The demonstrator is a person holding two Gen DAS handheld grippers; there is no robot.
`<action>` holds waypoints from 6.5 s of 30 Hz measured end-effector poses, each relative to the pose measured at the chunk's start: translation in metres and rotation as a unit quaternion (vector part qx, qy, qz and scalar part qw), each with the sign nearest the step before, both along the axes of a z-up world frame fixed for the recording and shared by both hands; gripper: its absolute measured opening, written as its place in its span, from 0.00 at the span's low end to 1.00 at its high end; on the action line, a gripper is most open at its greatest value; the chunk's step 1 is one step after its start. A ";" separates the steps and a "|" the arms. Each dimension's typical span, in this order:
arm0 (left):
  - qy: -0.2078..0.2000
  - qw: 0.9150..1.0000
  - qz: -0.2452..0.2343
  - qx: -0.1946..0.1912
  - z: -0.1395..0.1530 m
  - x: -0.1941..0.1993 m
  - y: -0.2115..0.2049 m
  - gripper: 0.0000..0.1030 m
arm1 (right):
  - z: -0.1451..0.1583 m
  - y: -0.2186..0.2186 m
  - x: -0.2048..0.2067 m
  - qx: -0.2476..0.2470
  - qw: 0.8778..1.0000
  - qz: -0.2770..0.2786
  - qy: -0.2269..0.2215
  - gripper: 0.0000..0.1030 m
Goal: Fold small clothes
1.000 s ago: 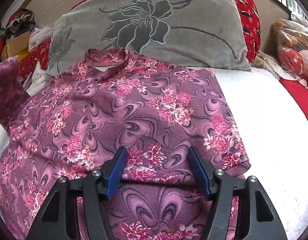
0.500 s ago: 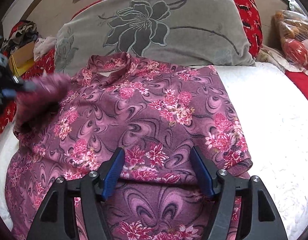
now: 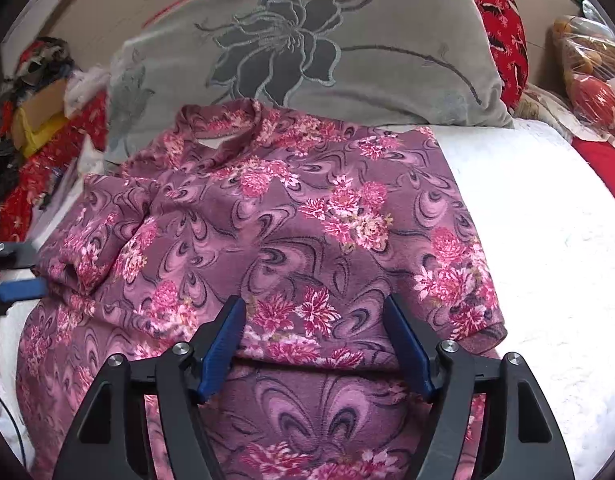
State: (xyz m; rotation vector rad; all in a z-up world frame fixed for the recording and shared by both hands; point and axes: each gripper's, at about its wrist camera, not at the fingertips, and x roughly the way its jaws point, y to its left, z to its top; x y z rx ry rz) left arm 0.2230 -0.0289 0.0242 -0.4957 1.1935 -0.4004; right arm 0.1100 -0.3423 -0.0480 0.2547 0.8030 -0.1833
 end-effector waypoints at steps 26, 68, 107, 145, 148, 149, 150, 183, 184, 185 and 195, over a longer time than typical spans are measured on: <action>0.095 0.983 0.101 -0.120 -0.065 0.020 0.064 0.49 | 0.067 0.059 0.049 0.050 0.995 0.048 -0.066 0.00; 0.063 0.982 0.093 -0.149 -0.033 0.017 0.049 0.58 | 0.010 -0.071 0.012 0.290 0.949 -0.103 -0.063 0.51; 0.081 0.980 -0.124 0.135 -0.034 -0.108 0.003 0.58 | 0.006 -0.062 -0.146 0.126 0.977 0.079 0.154 0.36; 0.115 0.982 -0.145 0.029 -0.010 -0.206 0.112 0.04 | -0.032 -0.050 -0.289 0.350 0.924 0.151 0.019 0.05; 0.108 0.986 -0.124 -0.030 -0.002 -0.195 0.111 0.04 | -0.005 -0.055 -0.289 0.361 0.919 0.156 -0.027 0.05; 0.104 0.987 -0.115 -0.050 0.001 -0.190 0.111 0.04 | 0.003 -0.055 -0.286 0.364 0.917 0.156 -0.041 0.05; 0.102 0.987 -0.110 -0.062 0.002 -0.186 0.110 0.04 | 0.012 -0.056 -0.283 0.366 0.916 0.155 -0.054 0.05; -0.009 0.987 0.047 -0.156 0.003 0.119 0.073 0.04 | 0.053 -0.185 0.006 0.441 0.881 -0.040 -0.167 0.05; -0.007 0.987 0.051 -0.151 0.000 0.133 0.068 0.04 | 0.048 -0.189 0.015 0.441 0.881 -0.052 -0.162 0.05; -0.004 0.988 0.051 -0.147 -0.004 0.143 0.063 0.04 | 0.044 -0.192 0.023 0.443 0.880 -0.063 -0.158 0.05; 0.099 0.981 0.084 -0.146 -0.059 0.196 0.043 0.05 | 0.015 -0.225 0.059 0.460 0.866 -0.144 -0.130 0.20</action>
